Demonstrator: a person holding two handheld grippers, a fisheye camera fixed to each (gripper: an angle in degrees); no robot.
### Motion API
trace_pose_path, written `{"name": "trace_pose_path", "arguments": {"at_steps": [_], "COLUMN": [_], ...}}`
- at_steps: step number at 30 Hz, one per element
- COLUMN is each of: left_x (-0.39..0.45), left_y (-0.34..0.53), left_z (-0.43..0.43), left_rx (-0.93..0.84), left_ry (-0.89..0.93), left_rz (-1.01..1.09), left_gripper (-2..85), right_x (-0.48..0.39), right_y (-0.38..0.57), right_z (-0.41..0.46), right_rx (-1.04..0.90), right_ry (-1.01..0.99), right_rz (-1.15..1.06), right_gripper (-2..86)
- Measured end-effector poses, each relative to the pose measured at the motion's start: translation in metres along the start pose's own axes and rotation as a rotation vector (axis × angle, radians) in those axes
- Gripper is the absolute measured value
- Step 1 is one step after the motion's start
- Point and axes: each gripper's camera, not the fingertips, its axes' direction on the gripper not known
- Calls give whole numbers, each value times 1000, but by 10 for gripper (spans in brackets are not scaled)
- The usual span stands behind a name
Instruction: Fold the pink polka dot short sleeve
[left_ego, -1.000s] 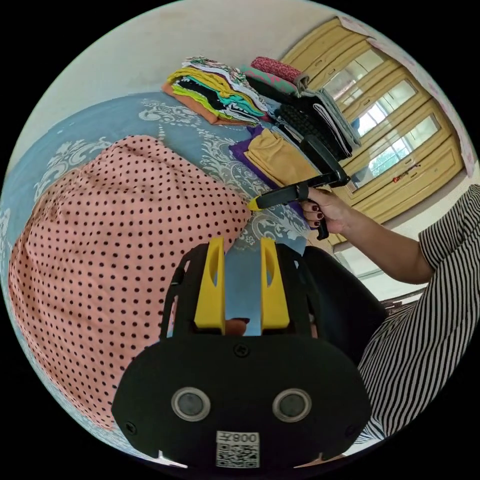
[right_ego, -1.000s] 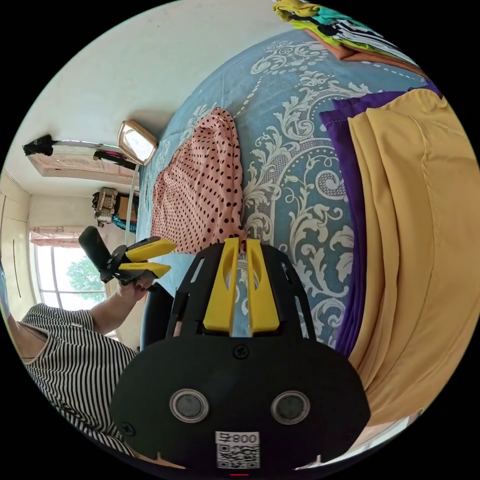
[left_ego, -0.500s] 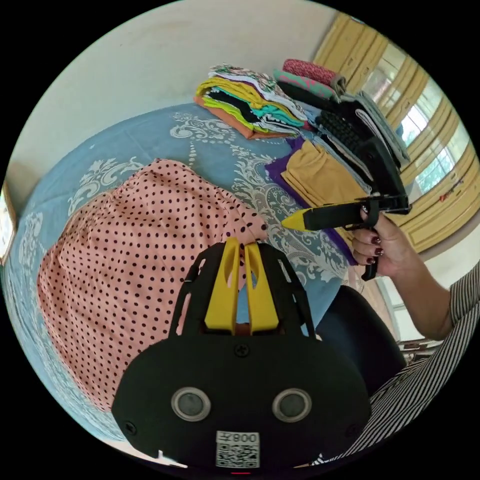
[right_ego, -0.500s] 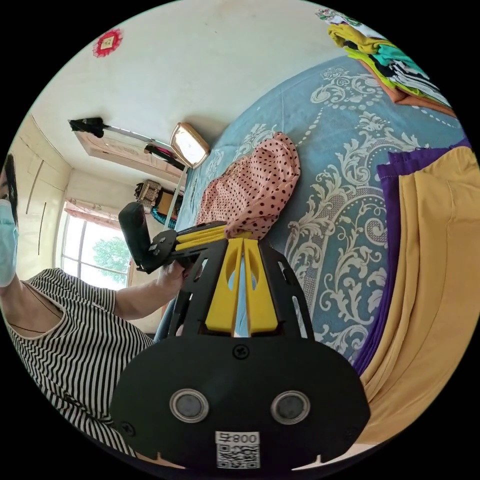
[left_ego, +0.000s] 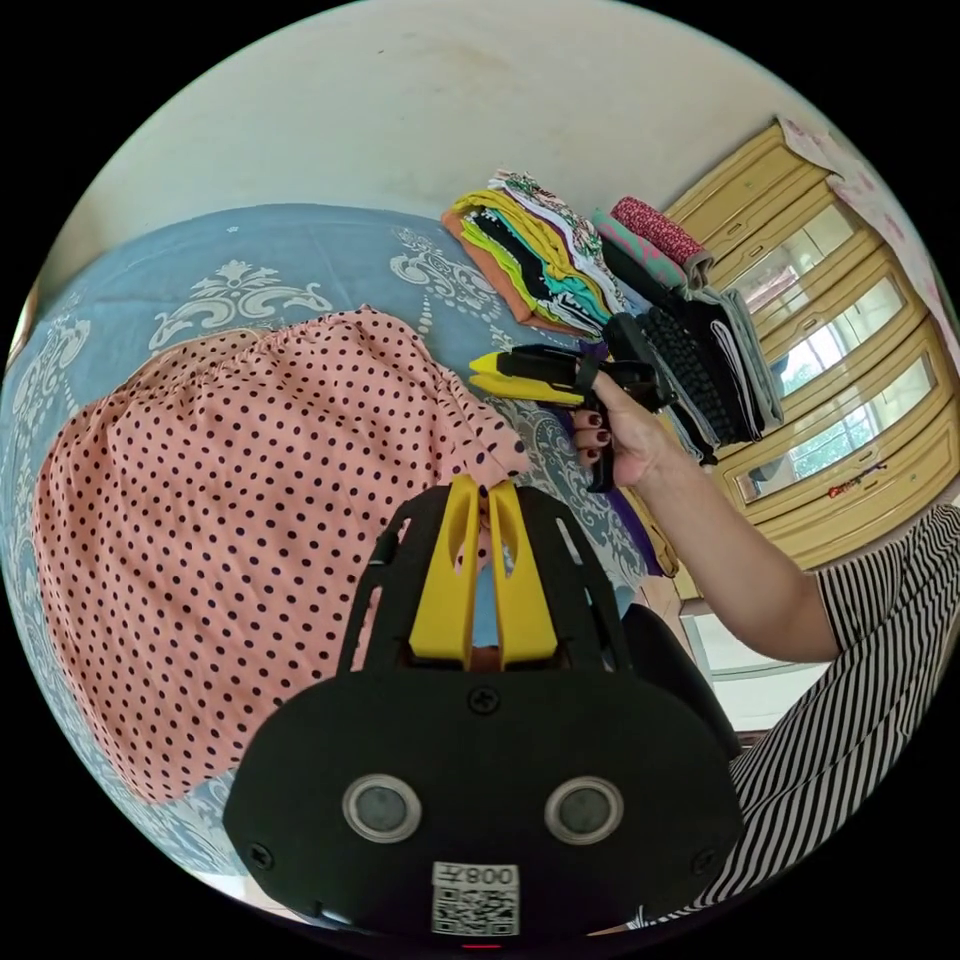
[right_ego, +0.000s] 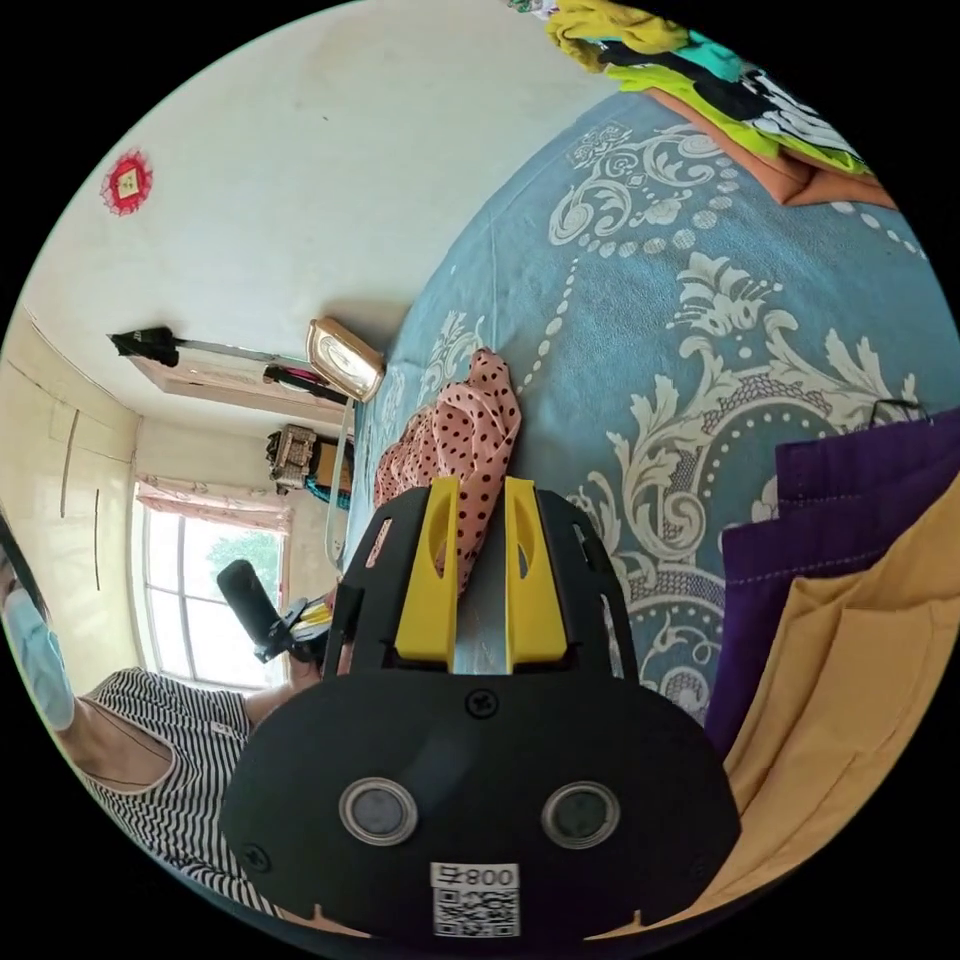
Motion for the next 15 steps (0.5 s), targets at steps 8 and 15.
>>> {"name": "trace_pose_path", "arguments": {"at_steps": [8, 15], "left_x": [-12, -41], "left_y": [26, 54], "left_z": [9, 6], "left_rx": [-33, -25], "left_ry": [32, 64], "left_rz": [67, 63], "left_gripper": [17, 17], "right_x": [-12, -46], "right_y": [-56, -86], "right_z": [70, 124], "right_rx": [-62, -88], "right_ry": [59, 70], "right_rz": [20, 8], "right_gripper": [57, 20]}}
